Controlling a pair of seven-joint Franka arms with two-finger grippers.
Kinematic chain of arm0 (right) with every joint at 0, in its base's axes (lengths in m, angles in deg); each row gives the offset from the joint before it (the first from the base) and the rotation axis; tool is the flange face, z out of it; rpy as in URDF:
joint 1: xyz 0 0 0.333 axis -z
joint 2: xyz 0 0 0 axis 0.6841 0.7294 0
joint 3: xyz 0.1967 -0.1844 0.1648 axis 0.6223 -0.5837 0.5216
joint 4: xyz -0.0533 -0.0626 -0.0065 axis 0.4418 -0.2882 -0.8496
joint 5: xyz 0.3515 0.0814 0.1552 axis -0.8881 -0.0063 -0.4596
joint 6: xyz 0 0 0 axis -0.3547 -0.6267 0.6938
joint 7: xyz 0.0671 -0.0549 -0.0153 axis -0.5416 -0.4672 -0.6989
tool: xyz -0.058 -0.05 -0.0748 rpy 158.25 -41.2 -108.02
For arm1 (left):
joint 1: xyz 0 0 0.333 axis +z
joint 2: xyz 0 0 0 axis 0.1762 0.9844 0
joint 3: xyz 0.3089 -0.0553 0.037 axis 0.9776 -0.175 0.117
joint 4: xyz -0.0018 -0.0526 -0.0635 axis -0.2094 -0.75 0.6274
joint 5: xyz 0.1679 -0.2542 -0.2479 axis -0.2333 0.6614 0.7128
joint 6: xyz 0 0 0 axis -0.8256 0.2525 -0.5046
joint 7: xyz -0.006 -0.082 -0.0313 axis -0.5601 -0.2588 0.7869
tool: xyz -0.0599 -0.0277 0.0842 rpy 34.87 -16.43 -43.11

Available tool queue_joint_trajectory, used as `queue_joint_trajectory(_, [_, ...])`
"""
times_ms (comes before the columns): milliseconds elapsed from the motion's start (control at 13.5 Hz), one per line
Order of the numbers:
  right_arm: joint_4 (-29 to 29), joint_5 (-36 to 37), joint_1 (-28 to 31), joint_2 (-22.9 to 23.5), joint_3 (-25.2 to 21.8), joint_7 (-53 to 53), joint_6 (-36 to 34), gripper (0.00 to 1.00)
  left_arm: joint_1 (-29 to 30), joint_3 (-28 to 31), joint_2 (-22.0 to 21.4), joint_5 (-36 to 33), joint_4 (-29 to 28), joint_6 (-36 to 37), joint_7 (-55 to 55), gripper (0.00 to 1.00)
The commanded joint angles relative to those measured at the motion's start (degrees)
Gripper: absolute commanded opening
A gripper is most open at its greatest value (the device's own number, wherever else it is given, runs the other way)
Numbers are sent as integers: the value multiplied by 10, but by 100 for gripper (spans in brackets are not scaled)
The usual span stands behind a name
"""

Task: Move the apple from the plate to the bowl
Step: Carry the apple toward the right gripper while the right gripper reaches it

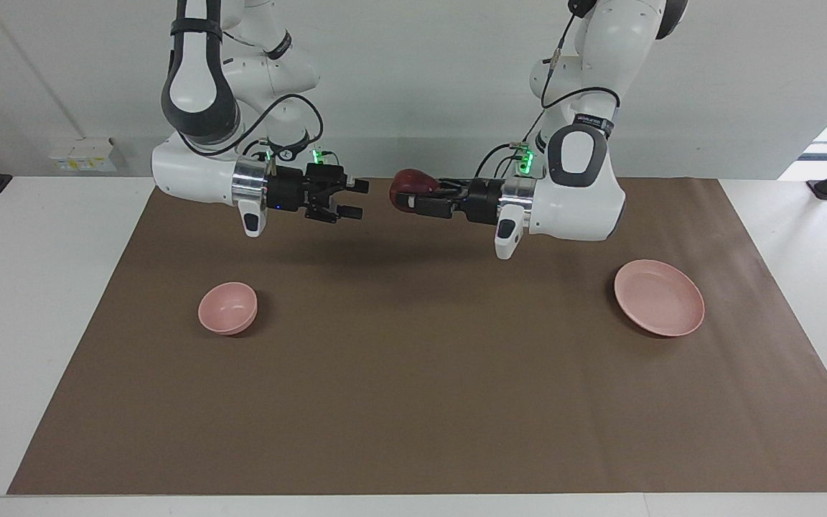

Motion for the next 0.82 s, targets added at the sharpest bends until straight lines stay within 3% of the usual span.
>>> queue_joint_trajectory(0, [26, -18, 14, -19, 0, -27, -22, 100, -21, 0, 10, 12, 18, -25, -46, 0])
queue_joint_trajectory(223, [27, -18, 11, -19, 1, -28, -19, 100, -33, -3, 11, 18, 15, -69, -81, 0])
queue_joint_trajectory(742, [32, -19, 7, -26, 1, -28, -18, 100, -77, -12, 17, 68, 10, -79, -135, 0])
